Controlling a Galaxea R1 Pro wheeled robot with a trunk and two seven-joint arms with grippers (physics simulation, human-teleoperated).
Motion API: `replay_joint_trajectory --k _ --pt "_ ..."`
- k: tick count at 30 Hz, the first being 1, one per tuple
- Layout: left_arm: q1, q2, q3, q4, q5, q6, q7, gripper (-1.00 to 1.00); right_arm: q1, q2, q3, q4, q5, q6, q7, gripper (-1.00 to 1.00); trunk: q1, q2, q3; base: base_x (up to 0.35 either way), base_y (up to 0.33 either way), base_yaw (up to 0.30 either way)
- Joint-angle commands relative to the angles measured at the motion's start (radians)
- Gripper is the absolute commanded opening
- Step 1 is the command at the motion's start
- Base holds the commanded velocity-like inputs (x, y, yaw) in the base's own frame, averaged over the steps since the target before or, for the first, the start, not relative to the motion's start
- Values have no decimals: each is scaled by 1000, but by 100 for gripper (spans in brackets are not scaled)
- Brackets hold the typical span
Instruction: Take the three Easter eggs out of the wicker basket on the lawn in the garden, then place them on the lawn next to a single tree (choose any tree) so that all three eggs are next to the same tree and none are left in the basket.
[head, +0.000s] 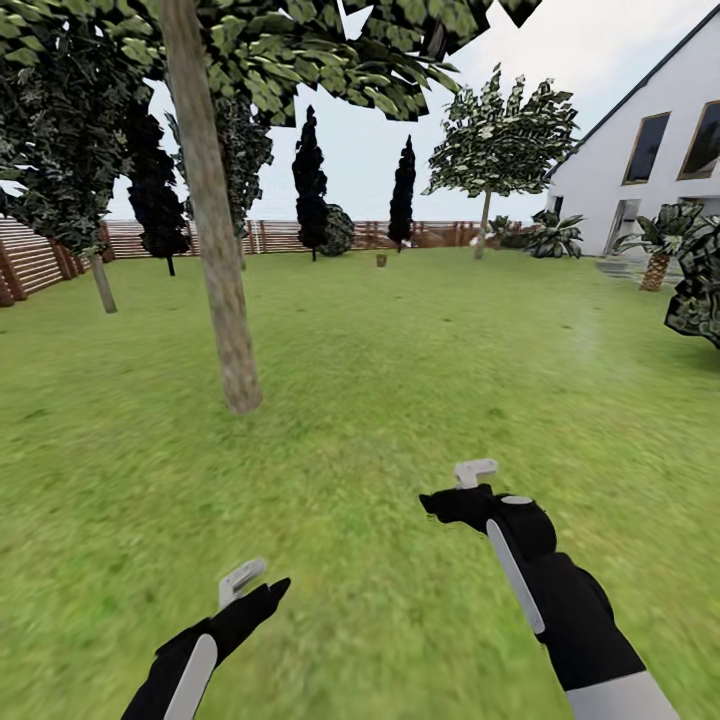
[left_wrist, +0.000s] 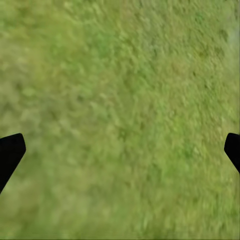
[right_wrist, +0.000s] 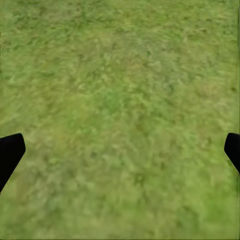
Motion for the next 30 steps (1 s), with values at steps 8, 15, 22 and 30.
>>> replay_joint_trajectory --k 8,15,22,30 --pt "0 1 6 -3 2 8 2 100 4 -5 1 -86 -6 18 -8 100 1 -1 -1 333 0 -1" --pt "-1 1 5 0 1 7 2 100 6 -6 2 -100 -6 20 -10 100 1 -1 -1 334 0 0" --pt "-1 1 4 1 1 7 -1 100 7 -7 2 -106 -6 20 -10 100 1 -1 -1 334 0 0" --pt "-1 1 4 1 1 8 1 100 8 -7 2 -107 -6 20 -10 100 1 -1 -1 334 0 0"
